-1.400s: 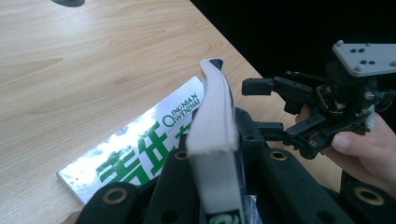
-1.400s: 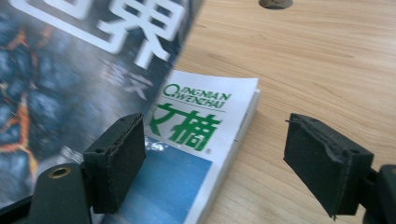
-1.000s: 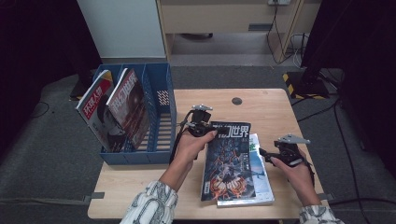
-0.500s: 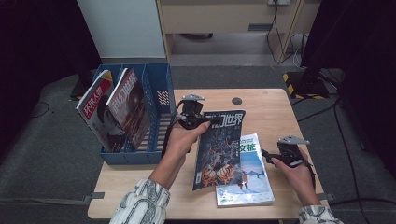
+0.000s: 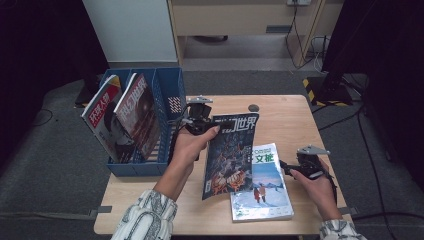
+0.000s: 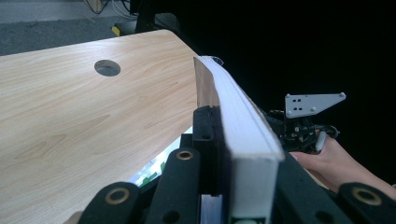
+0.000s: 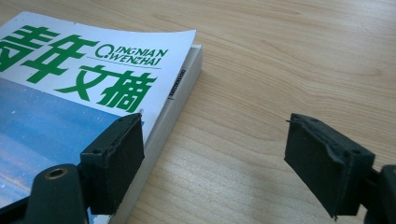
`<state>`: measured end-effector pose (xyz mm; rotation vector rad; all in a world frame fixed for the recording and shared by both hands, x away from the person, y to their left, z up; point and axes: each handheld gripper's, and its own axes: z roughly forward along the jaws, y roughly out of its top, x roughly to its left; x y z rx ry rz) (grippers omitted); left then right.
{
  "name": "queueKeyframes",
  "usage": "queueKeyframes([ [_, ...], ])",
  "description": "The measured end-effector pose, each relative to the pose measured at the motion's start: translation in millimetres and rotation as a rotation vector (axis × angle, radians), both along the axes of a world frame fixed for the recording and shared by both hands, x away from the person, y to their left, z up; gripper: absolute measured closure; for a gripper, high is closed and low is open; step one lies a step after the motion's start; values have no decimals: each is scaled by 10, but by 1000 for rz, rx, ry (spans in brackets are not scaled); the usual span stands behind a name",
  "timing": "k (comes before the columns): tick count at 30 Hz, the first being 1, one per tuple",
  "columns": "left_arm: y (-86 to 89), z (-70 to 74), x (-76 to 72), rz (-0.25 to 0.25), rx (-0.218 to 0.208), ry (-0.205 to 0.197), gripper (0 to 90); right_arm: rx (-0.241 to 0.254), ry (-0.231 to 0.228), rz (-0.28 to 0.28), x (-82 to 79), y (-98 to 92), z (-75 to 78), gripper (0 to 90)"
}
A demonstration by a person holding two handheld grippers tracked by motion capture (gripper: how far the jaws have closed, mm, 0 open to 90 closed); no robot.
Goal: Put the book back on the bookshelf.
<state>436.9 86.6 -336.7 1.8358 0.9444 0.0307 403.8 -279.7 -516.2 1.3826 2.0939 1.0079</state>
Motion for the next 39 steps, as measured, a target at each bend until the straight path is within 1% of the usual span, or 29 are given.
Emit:
queueKeyframes([
  [10,58,32,4,3,-25,7,823,-2,0,-8,11,-8,-9,197],
  [12,74,54,0,6,-29,7,823,2,6,-17,9,-16,-10,196],
  [20,128,194,-26,17,-47,-7,823,-9,13,-23,14,-39,-25,184],
  [25,170,267,-33,27,-49,-13,823,-10,16,-31,10,-49,-30,184],
  [29,200,315,-27,34,-46,-17,823,-32,22,-39,16,-67,-57,171],
  [33,219,353,-19,38,-31,-25,822,-34,34,-47,25,-80,-76,159],
  [36,247,374,-13,44,-34,-29,822,-48,36,-47,31,-82,-105,155],
  [39,281,385,-13,53,-39,-34,822,-60,50,-47,43,-74,-136,153],
])
